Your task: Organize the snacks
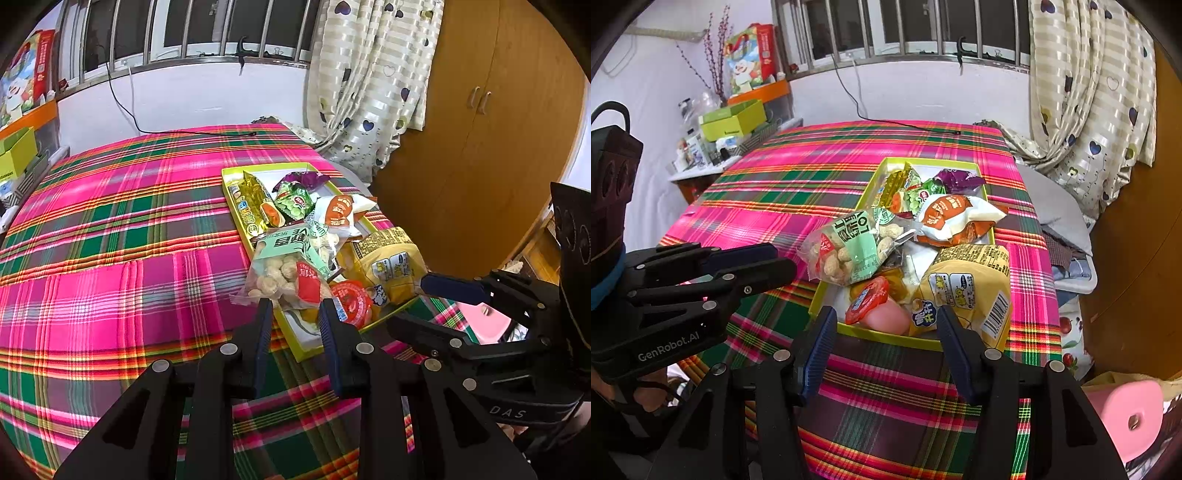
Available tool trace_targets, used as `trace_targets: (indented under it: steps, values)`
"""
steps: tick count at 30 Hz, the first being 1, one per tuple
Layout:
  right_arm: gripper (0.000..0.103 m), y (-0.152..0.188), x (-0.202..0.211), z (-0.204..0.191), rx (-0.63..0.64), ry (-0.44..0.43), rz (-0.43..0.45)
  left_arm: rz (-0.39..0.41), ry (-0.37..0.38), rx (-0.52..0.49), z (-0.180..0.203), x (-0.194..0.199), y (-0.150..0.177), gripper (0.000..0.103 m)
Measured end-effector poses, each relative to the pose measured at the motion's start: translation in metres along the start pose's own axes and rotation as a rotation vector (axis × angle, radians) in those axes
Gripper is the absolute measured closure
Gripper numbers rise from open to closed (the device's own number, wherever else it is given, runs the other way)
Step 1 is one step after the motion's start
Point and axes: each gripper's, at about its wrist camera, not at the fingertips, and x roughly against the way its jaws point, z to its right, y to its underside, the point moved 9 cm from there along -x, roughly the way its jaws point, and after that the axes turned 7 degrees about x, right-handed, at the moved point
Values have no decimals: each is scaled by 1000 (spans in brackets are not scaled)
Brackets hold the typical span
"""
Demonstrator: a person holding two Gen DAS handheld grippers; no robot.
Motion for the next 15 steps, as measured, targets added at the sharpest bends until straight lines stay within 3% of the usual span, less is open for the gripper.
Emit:
trace_targets:
  steps: [15]
  values:
    - [47, 0, 0, 1, -1, 0, -1, -7, 6, -6, 2, -2, 0, 76]
